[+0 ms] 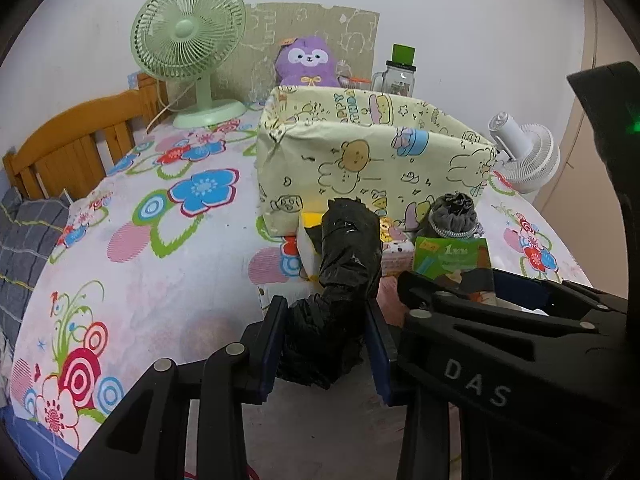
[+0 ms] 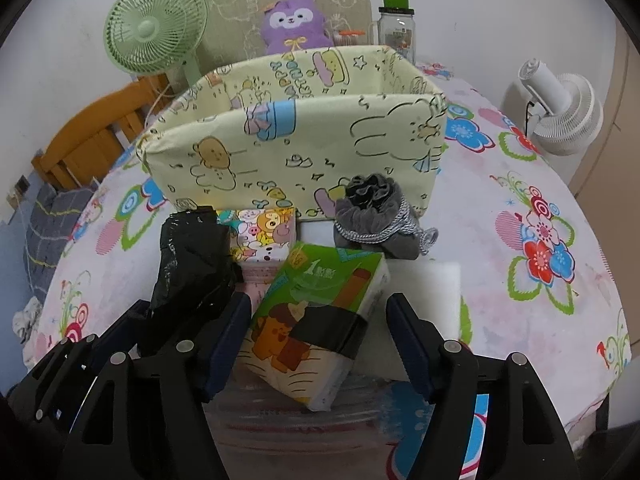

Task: Organize soft objects
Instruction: 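Close left tool on black bag while right tool closes on tissue pack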

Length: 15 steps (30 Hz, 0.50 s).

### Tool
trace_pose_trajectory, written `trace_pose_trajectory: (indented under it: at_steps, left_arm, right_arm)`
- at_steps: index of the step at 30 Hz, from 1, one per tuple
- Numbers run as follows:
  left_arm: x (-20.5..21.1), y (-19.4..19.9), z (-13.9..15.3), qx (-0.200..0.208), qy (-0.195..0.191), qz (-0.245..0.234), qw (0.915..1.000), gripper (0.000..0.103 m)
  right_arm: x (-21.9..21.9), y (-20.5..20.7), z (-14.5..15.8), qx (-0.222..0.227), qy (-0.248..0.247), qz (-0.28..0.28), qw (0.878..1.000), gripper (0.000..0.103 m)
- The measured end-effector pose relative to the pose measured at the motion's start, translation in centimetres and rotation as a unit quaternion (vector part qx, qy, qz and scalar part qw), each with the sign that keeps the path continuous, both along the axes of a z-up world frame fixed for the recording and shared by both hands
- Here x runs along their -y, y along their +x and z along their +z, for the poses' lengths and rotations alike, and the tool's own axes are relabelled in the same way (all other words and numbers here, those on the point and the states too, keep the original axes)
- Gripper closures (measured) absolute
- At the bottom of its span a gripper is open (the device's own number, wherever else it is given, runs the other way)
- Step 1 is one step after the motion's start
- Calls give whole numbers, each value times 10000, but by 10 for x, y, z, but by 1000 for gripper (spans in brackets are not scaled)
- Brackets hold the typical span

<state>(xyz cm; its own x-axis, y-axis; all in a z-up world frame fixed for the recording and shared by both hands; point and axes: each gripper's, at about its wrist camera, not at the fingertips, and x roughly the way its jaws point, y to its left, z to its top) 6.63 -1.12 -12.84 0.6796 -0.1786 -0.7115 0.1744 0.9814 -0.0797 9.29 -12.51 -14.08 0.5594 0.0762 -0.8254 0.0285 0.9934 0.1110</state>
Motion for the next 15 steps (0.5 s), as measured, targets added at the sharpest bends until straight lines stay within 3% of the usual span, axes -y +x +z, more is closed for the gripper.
trace_pose_trajectory:
  at_steps: [2, 7, 15]
  left_arm:
    - [-1, 0, -1, -10, -34, -7, 10000, 64]
    - [0, -1, -1, -21, -64, -67, 10000, 64]
    - [5, -4, 2, 31, -52, -107, 9999, 64]
  right_arm:
    - [-1, 0, -1, 28, -14, -14, 10000, 31]
    - [-7, -2, 1, 107, 12, 139, 9998, 50]
    - [-6, -8, 7, 230, 14, 169, 9996, 58]
